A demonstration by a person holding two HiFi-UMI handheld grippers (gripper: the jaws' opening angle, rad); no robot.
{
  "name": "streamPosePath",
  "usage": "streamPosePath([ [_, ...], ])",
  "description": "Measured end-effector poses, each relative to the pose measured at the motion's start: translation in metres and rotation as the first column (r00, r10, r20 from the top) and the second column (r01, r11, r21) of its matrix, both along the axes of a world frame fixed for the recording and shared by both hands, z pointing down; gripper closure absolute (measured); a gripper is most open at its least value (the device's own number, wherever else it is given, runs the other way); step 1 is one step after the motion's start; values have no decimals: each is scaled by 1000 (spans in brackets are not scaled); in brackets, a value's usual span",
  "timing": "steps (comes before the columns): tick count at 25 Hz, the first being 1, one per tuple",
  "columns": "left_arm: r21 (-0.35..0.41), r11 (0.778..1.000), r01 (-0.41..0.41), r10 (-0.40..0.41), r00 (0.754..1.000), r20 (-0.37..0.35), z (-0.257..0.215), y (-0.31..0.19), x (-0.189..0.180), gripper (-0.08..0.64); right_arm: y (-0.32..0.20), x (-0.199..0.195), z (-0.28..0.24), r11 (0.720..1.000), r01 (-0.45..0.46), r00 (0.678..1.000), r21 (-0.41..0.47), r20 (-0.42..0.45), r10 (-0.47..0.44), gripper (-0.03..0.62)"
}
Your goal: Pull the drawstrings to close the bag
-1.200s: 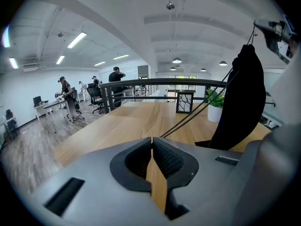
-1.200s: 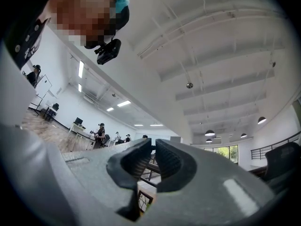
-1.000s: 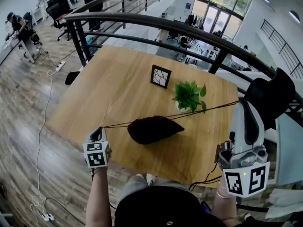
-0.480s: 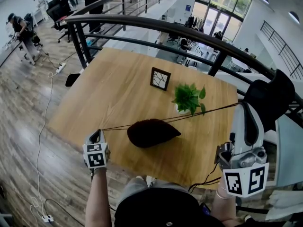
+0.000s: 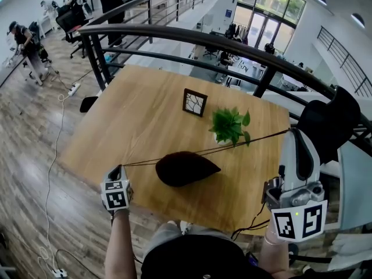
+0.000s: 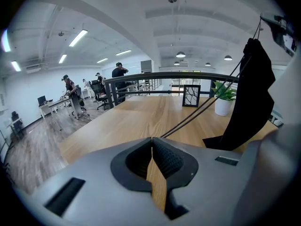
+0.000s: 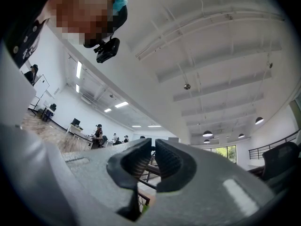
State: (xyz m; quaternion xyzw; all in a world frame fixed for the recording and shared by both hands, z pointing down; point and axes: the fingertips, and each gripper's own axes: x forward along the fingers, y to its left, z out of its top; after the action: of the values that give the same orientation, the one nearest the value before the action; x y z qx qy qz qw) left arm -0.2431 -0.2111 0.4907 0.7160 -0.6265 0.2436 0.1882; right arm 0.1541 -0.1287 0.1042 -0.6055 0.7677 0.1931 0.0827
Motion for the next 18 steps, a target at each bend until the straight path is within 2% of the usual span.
streamPosePath([
  [4, 8, 1000, 9, -9, 1000, -2, -3, -1, -4, 540, -1, 1, 0, 1000, -3, 1000, -4, 13, 3, 571],
  [7, 22, 1000, 4, -3, 999, -48, -4, -1, -3, 540, -6, 3, 4, 1000, 6, 1000, -23, 18, -6, 571],
  [18, -15, 999, -28, 27, 996, -86, 5, 11, 7, 540, -22, -8, 36, 991, 46, 999, -124, 7, -46, 568],
])
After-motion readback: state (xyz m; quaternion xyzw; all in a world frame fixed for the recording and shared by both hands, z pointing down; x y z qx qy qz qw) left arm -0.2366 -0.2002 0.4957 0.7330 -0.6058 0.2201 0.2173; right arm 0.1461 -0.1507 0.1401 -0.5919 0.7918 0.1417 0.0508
